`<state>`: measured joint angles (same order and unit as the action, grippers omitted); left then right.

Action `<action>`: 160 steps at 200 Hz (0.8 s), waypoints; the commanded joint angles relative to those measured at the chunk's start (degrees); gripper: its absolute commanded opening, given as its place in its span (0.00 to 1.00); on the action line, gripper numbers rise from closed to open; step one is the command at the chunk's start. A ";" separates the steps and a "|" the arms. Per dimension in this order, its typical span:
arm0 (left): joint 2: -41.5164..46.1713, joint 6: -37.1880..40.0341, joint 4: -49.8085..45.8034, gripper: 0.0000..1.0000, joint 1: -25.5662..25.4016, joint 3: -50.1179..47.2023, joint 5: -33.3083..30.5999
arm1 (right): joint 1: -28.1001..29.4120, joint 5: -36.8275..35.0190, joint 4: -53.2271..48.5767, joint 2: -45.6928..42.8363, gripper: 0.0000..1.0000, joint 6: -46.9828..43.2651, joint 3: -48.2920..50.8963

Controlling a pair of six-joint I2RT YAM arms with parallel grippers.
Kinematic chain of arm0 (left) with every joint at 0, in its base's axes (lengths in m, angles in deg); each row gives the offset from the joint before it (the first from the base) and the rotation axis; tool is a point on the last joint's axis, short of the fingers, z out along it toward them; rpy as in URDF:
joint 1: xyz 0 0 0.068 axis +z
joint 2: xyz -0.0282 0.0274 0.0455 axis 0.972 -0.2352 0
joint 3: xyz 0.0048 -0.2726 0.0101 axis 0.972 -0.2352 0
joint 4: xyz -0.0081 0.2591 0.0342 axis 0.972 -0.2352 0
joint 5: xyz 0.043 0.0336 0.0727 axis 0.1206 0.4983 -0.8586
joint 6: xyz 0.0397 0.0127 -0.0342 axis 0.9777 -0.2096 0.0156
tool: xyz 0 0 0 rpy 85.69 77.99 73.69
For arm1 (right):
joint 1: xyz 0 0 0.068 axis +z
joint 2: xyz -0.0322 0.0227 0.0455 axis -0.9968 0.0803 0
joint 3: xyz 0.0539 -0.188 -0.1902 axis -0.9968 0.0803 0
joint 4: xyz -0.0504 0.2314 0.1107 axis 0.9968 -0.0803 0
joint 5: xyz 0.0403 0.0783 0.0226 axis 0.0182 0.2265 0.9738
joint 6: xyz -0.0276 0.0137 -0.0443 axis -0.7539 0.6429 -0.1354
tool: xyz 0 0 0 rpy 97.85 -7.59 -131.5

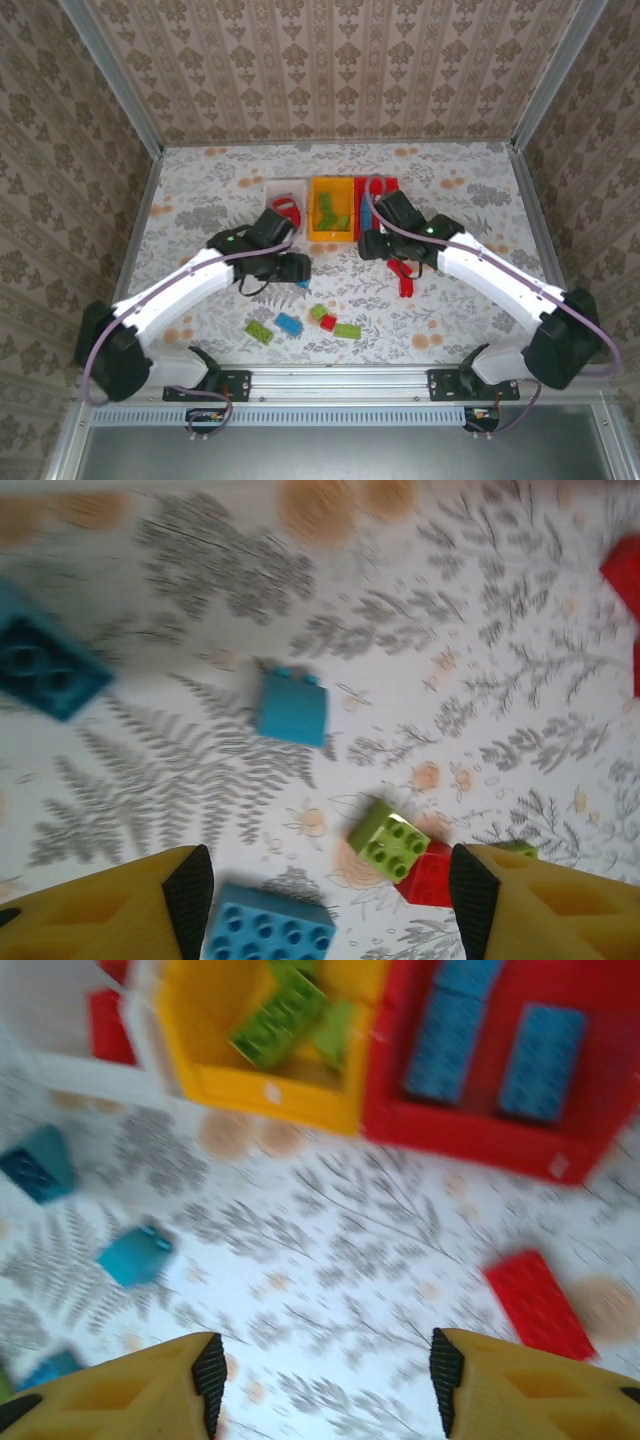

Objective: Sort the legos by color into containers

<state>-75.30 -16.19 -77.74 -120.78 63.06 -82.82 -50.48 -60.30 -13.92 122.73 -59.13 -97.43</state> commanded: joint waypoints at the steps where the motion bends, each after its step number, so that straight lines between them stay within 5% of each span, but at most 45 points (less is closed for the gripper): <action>1: -8.07 2.59 4.86 0.68 -4.49 7.86 2.72 | -2.25 -9.29 -5.17 -7.34 0.67 5.04 2.73; 75: -41.34 1.52 -0.98 0.76 -18.29 39.09 0.40 | -7.83 -22.21 -21.31 -21.86 0.82 8.74 -4.83; 160: -58.27 -4.99 -7.56 0.81 -22.77 57.57 -4.33 | -8.20 -21.07 -27.17 -28.83 0.85 5.34 -8.16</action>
<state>-130.64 -18.93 -80.41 -142.94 116.55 -84.70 -58.57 -81.32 -38.14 94.39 -52.40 -105.45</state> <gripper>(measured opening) 0.822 0.852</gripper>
